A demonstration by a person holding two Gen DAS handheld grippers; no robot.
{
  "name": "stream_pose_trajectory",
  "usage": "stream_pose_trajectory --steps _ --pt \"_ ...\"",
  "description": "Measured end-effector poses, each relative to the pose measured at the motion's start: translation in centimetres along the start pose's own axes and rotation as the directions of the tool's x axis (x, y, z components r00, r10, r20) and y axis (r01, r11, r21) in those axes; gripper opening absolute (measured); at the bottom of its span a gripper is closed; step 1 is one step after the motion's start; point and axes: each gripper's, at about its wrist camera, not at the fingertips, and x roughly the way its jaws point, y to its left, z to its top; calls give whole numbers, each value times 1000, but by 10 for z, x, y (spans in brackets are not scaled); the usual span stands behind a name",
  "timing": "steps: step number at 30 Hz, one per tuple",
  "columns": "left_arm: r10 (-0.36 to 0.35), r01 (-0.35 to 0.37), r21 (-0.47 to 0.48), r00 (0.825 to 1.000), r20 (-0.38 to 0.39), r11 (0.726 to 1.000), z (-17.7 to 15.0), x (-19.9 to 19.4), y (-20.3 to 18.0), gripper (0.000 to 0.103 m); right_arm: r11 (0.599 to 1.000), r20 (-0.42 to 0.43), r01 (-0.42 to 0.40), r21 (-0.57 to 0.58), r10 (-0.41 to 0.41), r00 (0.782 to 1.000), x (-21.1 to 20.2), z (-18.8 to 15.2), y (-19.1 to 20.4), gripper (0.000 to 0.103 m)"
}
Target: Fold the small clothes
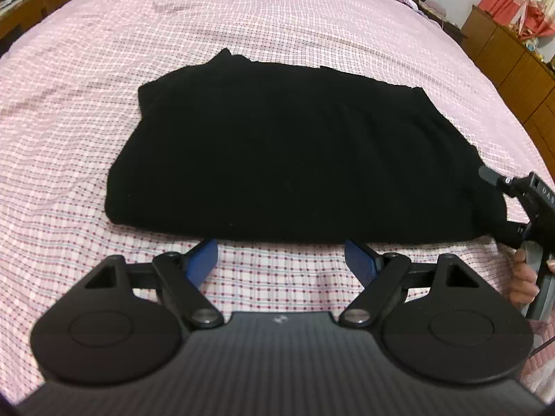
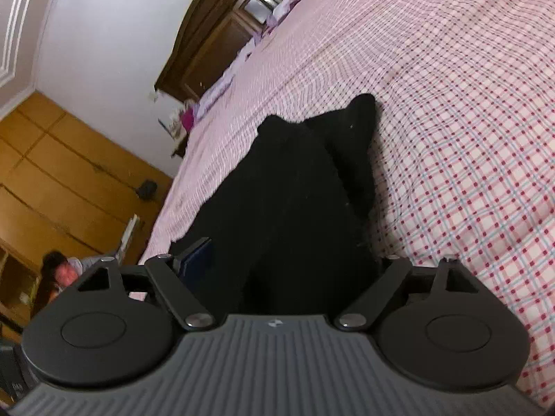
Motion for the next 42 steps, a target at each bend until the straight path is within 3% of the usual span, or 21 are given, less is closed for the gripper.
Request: stream_pose_trajectory --steps 4,9,11,26,36,42 --pt "17 -17 7 1000 0 1000 -2 -2 2 82 1000 34 -2 28 1 999 -4 0 -6 74" --pt "25 -25 -5 1000 -16 1000 -8 -2 8 82 996 54 -9 91 4 999 -8 2 -21 39" --pt "32 -32 3 999 -21 999 -10 -2 9 81 993 56 -21 115 15 998 -9 2 -26 33" --pt "29 -28 16 999 -32 999 -15 -6 14 82 997 61 4 77 -9 998 -9 4 -13 31" --pt "27 -26 37 999 -26 999 -19 -16 13 81 999 101 -12 -37 16 995 -12 16 31 24" --pt "68 -68 76 998 -8 995 -14 -29 24 81 992 102 -39 -123 52 993 -9 20 81 22"
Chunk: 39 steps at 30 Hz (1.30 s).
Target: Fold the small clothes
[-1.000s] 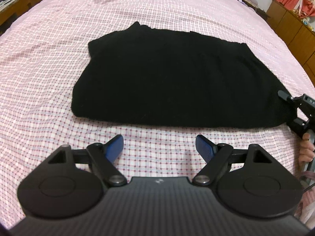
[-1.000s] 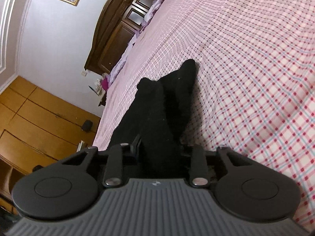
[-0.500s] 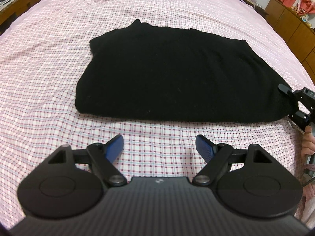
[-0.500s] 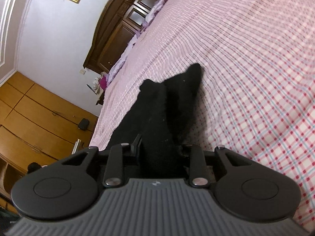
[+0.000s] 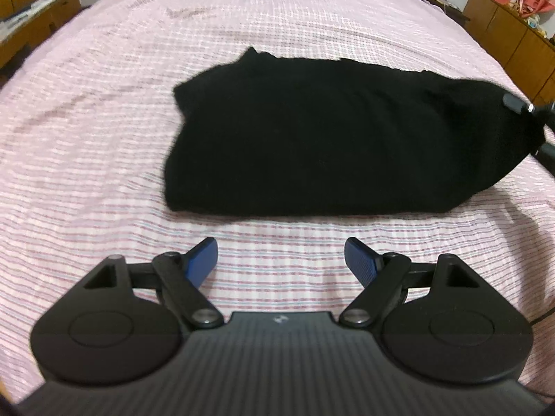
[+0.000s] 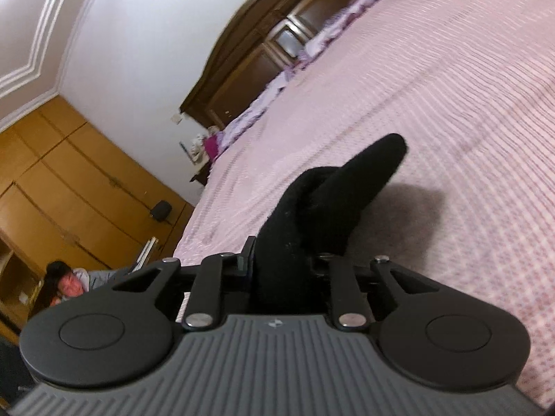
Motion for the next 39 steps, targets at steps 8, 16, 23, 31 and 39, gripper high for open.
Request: stream_pose_trajectory --steps 8,16,23,31,39 --pt "52 -51 -16 998 43 999 12 -21 35 81 988 -66 -60 -141 51 996 24 0 82 21" --pt "43 -41 -47 998 50 998 17 -29 62 82 949 -204 -116 -292 56 977 72 -45 170 21" --pt "33 -31 -64 999 37 997 16 -24 77 82 902 -380 -146 -407 -22 925 126 -133 214 21" --pt "11 -6 -90 998 54 996 13 -24 91 82 897 -430 -151 -416 -48 902 150 -178 197 39" --pt "-46 56 -70 989 142 996 28 -32 79 82 885 -371 -181 -428 11 929 87 -142 182 61"
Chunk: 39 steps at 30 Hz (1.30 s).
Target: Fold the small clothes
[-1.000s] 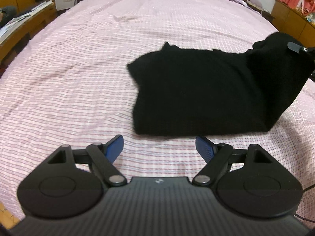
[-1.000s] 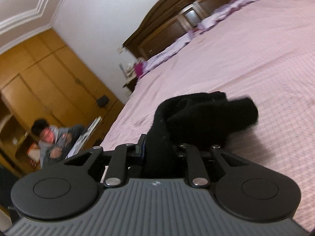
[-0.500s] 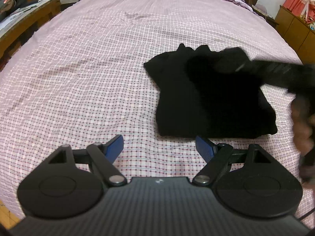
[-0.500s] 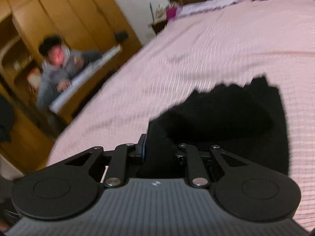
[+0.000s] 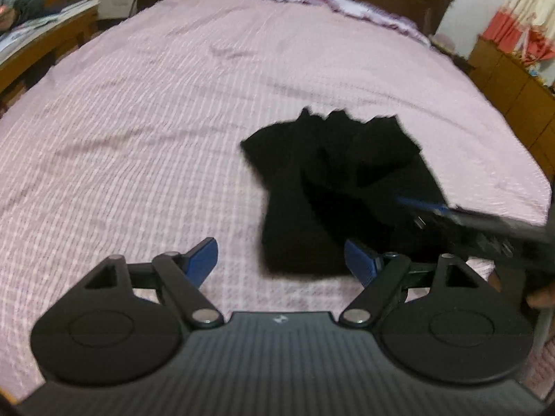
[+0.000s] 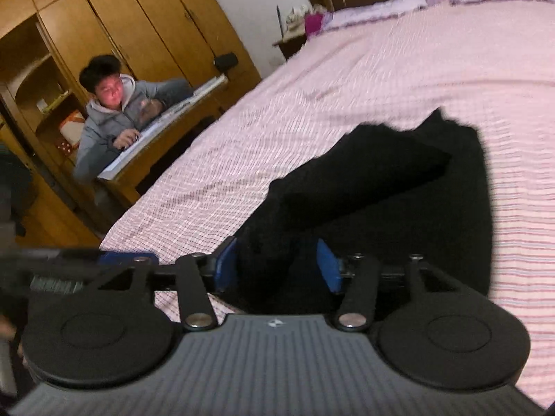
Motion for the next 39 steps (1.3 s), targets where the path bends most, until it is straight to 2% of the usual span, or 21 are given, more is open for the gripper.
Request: stream_pose_trajectory --steps 3,7,11,14,17,19,23,26,28,29,30,31,33,37,39 --pt "-21 20 31 999 28 999 10 6 -15 82 999 31 47 -19 -47 998 -34 0 -15 66" --pt "-48 45 66 998 48 997 24 28 -38 82 987 58 158 -23 -156 986 -63 9 -40 68" --pt "-86 82 125 996 21 989 36 64 -60 82 973 125 224 -52 -216 968 -72 21 -64 69" --pt "-51 48 150 998 20 988 41 93 -70 82 958 146 276 -75 -263 954 -65 27 -78 69" --pt "14 -23 157 998 59 987 42 113 -70 81 964 138 255 -68 -245 960 -56 21 -93 69" --pt "54 -65 127 995 87 990 43 122 -65 81 972 117 228 -54 -221 968 -49 11 -102 69" --pt "10 -19 91 995 100 996 46 133 -54 82 982 107 185 -25 -182 978 -36 -10 -127 69" --pt "-23 12 89 992 120 996 48 140 -53 81 991 103 121 61 -127 987 -30 -9 -148 70" --pt "-51 35 112 989 141 993 46 140 -56 59 990 123 108 93 -119 985 -30 -7 -156 70" --pt "-57 40 120 988 142 992 44 140 -58 53 989 137 111 94 -123 983 -30 -5 -158 70" --pt "-68 50 124 987 146 991 43 141 -60 40 989 147 114 94 -127 981 -31 -4 -157 70" --pt "-75 56 125 985 155 991 41 141 -61 34 989 157 115 95 -129 979 -30 -2 -158 70" --pt "-86 65 124 981 174 990 40 138 -61 26 990 171 104 96 -120 978 -30 -2 -157 70" --pt "-105 92 62 965 240 994 50 119 -51 19 992 188 93 84 -107 976 -33 0 -151 70" --pt "-84 81 22 957 279 996 56 106 -41 14 993 194 87 78 -101 976 -35 0 -147 70"
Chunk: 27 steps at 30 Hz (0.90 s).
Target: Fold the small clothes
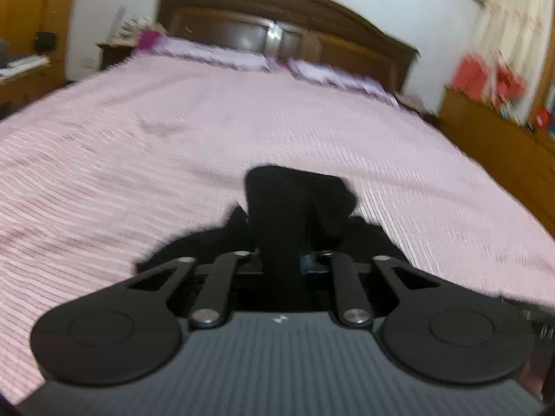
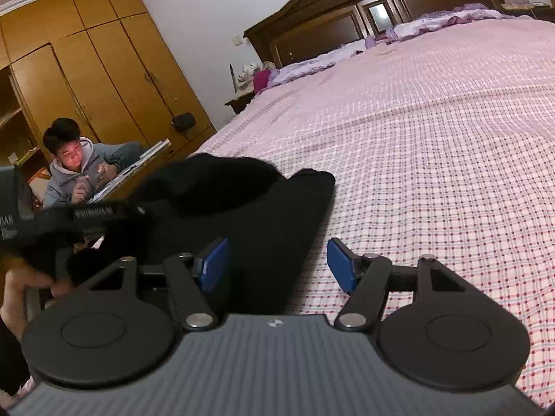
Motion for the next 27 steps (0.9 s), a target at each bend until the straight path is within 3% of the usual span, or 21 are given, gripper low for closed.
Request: stream_pose_trajectory --steps 2,4,6,9,12,14,16,18,20,22,24,27 --pt "7 -8 -40 1000 -24 999 4 0 13 13 1000 -10 -12 -3 12 1000 2 -2 2 70" --pt "85 -86 -13 995 -52 996 0 6 20 10 1000 -27 -14 -9 13 1000 5 -5 5 70" --pt "113 -115 -11 990 -84 993 -7 12 27 10 1000 -46 -12 -15 11 999 10 -8 8 70" --pt "94 -102 -63 990 -106 993 -12 15 35 10 999 -68 -32 -12 31 997 15 -12 9 70" --pt "27 -38 -115 995 -100 993 -10 8 34 12 999 -81 -43 -11 42 996 18 -14 11 70" --pt "-36 20 -145 994 -106 989 -10 4 33 21 999 -86 -43 -5 43 995 21 -15 10 70" --pt "-73 52 -169 990 -121 984 -13 7 29 47 999 -90 -49 -1 49 995 22 -15 12 70" --pt "-75 54 -164 989 -127 985 -20 10 24 52 999 -92 -54 -3 54 994 23 -16 13 70" --pt "-38 24 -107 991 -127 994 -27 13 16 50 998 -95 -55 -7 54 994 25 -18 14 70" --pt "-21 11 -82 992 -128 997 -30 15 13 15 998 -99 -61 -7 60 993 26 -19 14 70" --pt "-3 -6 -77 994 -106 997 -23 6 13 11 998 -102 -70 -7 69 992 26 -20 16 70" --pt "31 -30 11 999 -23 999 -7 -19 8 11 994 -102 -110 -6 109 989 22 -20 24 70"
